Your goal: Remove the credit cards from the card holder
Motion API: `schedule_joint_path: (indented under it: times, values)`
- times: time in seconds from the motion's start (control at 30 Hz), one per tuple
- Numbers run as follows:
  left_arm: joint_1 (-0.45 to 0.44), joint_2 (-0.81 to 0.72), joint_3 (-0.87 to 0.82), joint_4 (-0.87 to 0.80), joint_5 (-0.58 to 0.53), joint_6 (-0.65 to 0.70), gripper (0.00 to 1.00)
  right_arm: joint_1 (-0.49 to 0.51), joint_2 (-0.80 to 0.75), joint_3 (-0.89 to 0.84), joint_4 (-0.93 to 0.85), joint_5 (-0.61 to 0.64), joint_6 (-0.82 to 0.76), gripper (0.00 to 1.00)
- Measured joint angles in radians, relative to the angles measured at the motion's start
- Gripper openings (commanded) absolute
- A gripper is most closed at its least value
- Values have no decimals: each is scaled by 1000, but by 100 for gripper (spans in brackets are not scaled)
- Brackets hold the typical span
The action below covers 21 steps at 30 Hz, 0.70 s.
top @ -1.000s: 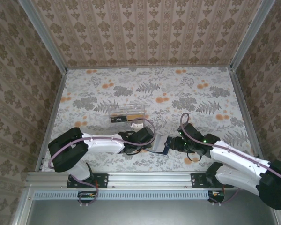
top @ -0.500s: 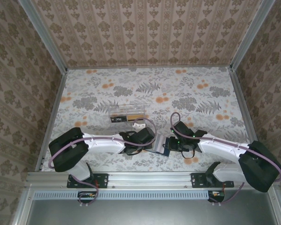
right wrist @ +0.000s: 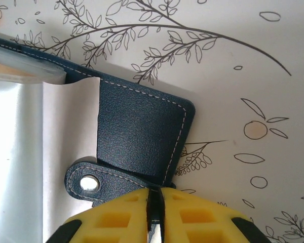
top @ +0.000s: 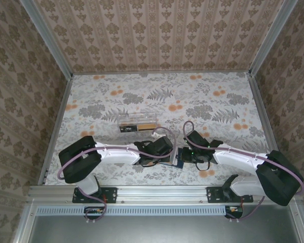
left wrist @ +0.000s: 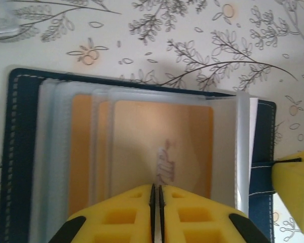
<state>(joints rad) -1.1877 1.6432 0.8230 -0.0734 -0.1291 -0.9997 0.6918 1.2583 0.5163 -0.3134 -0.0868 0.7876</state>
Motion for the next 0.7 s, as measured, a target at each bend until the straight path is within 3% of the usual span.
schedule_joint_path:
  times: [0.23, 0.47, 0.57, 0.7]
  values:
    - [-17, 7, 3, 48, 52, 40, 19, -14, -24, 0, -17, 11, -8, 30]
    - [-29, 47, 58, 81, 100, 78, 18, -53, -174, 0, -87, 51, -19, 35]
    - [-29, 72, 64, 82, 112, 81, 18, -66, -244, 1, -97, 53, -17, 30]
    - [-29, 87, 64, 81, 127, 81, 18, -70, -265, 8, -85, 37, -2, 17]
